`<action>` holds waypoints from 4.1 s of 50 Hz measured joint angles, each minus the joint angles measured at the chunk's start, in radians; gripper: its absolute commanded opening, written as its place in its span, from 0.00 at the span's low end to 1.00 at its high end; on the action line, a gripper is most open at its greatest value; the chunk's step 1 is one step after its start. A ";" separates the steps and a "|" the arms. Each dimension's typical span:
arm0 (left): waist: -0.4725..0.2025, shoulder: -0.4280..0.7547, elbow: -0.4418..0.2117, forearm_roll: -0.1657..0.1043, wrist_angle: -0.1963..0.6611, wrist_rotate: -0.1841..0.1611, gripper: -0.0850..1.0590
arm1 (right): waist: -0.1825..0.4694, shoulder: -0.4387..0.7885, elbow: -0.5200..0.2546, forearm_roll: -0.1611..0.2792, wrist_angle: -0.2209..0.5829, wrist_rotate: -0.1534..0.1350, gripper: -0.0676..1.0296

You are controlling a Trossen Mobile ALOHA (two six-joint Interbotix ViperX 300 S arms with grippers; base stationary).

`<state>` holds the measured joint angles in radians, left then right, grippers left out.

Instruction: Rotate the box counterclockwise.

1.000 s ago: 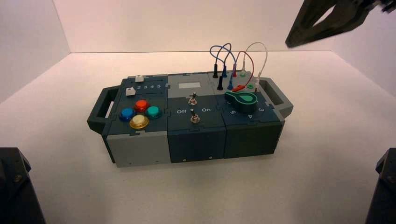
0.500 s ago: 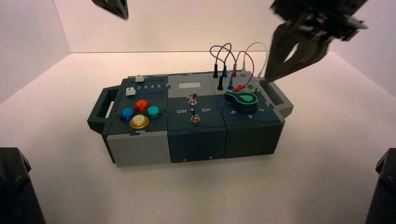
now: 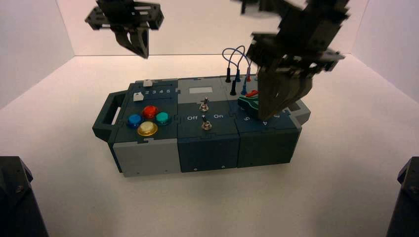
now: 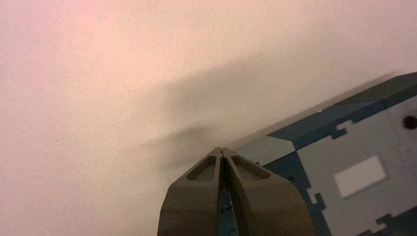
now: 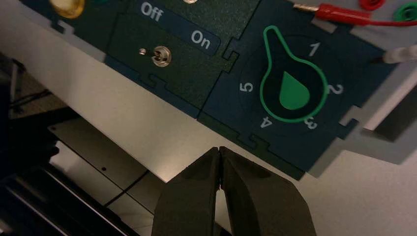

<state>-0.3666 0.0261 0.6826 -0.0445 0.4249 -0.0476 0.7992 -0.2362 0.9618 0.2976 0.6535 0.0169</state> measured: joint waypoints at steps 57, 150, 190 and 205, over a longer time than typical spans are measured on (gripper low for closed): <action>-0.012 0.141 -0.029 -0.003 -0.092 0.000 0.05 | 0.006 0.080 0.000 0.077 0.087 -0.003 0.04; -0.075 0.249 -0.104 0.002 0.086 0.052 0.05 | -0.130 0.281 -0.031 -0.051 -0.014 0.003 0.04; -0.112 0.140 -0.021 0.000 0.186 0.052 0.05 | -0.253 0.396 -0.153 -0.141 -0.008 -0.003 0.04; -0.112 0.112 0.017 0.000 0.193 0.052 0.05 | -0.270 0.407 -0.178 -0.146 -0.009 -0.003 0.04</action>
<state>-0.4786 0.1381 0.6995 -0.0445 0.6182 0.0046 0.5292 0.1703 0.7839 0.1519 0.6443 0.0138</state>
